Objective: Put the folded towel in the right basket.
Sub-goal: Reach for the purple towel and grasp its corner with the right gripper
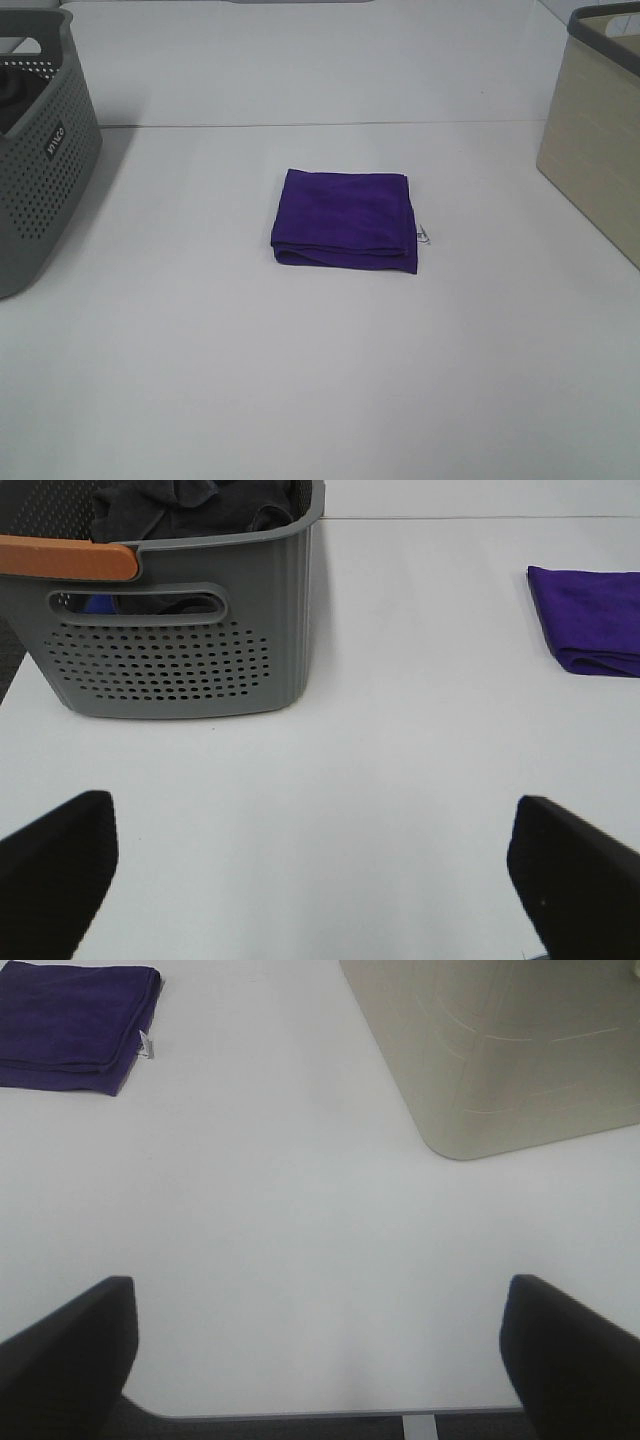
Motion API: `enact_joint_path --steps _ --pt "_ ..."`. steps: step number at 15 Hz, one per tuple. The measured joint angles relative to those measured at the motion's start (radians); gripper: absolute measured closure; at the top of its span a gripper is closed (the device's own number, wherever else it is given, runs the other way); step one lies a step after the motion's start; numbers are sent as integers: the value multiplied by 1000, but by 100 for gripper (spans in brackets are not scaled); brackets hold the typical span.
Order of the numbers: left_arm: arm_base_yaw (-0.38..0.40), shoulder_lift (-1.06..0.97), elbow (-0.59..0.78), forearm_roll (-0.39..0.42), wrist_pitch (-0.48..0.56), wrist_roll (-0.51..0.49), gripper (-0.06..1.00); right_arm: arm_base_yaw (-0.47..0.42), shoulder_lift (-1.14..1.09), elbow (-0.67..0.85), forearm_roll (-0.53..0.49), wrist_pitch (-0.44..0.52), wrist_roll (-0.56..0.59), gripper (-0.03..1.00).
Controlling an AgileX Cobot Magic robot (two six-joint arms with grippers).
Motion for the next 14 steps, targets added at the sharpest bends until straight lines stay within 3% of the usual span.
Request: enact_joint_path --steps 14 --pt "0 0 0 0 0 0 -5 0 0 0 -14 0 -1 2"
